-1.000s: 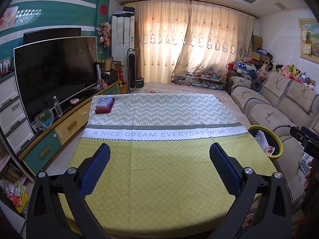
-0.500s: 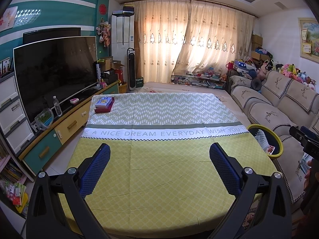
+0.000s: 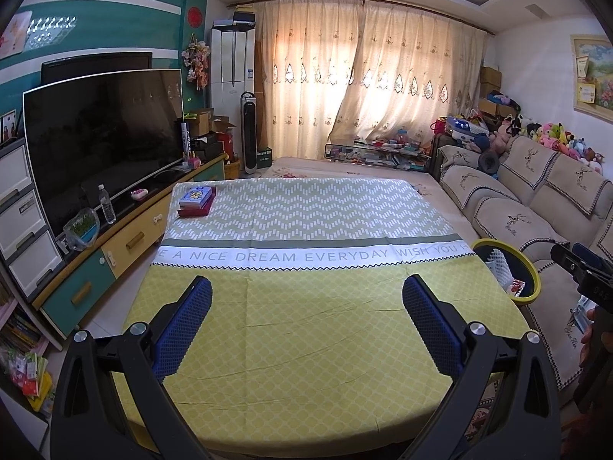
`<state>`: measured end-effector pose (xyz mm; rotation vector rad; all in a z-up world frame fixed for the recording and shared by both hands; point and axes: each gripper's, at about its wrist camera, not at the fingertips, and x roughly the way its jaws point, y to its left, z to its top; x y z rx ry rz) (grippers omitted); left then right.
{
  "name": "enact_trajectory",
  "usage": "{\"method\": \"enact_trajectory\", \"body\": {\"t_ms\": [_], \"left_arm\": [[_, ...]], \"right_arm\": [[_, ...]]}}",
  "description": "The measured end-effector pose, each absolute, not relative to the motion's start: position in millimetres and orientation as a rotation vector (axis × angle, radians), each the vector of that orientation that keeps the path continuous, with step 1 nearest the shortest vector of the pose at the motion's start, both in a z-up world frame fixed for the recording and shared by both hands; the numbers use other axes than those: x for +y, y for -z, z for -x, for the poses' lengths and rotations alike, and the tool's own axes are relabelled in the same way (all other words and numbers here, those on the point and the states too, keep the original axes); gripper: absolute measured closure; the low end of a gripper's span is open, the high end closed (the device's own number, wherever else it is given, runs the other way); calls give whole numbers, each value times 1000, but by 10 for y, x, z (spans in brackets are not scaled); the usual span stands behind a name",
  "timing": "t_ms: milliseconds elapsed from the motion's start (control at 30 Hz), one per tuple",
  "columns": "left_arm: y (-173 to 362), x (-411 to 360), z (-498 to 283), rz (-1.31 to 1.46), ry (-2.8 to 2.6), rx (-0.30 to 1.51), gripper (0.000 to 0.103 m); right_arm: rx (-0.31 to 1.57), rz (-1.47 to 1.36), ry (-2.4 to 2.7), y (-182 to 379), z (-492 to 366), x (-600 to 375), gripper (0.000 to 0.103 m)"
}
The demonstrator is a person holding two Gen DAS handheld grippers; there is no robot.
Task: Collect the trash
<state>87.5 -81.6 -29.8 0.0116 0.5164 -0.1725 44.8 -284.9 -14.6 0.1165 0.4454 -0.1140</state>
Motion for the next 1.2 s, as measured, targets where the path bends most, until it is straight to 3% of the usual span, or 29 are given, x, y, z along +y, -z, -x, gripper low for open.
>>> {"method": "enact_trajectory", "body": {"t_ms": [967,1200], "left_arm": [[375,-804,-981,30,196,548,5],[446,-763,-1438,12,177,595,5]], "right_arm": [[467,-117,104,244,-532,-2815,7],[493,-95,101,292,-790,-2782,7]]}}
